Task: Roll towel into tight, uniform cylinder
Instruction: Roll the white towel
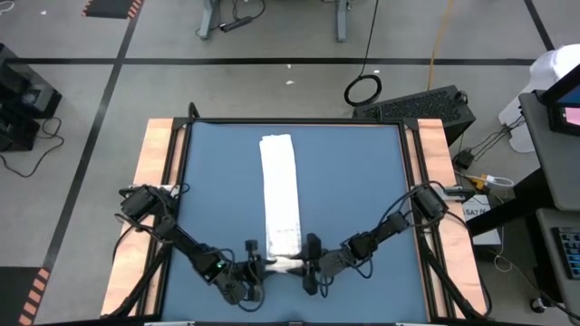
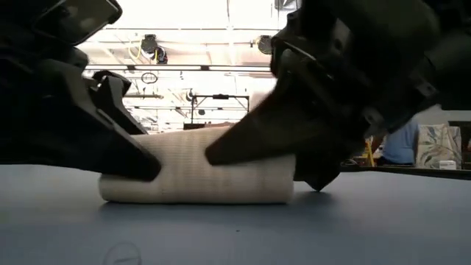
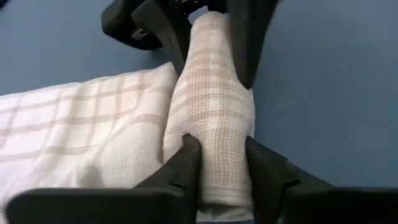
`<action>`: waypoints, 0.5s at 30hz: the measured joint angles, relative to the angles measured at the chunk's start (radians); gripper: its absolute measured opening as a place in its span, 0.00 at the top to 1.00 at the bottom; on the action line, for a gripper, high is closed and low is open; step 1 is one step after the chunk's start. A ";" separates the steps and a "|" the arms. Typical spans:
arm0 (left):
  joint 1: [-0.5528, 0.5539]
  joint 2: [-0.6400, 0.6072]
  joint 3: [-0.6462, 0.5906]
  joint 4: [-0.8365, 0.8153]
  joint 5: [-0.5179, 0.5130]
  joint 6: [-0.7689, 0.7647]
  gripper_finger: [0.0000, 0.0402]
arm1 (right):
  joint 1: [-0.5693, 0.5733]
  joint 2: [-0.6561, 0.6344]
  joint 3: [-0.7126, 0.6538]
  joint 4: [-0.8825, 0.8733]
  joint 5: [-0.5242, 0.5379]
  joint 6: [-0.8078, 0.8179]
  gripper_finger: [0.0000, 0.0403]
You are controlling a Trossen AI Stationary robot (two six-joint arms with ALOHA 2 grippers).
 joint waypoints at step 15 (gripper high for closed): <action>0.060 0.002 0.000 0.003 0.129 -0.058 0.75 | 0.223 -0.068 -0.004 -0.011 0.385 -0.707 0.21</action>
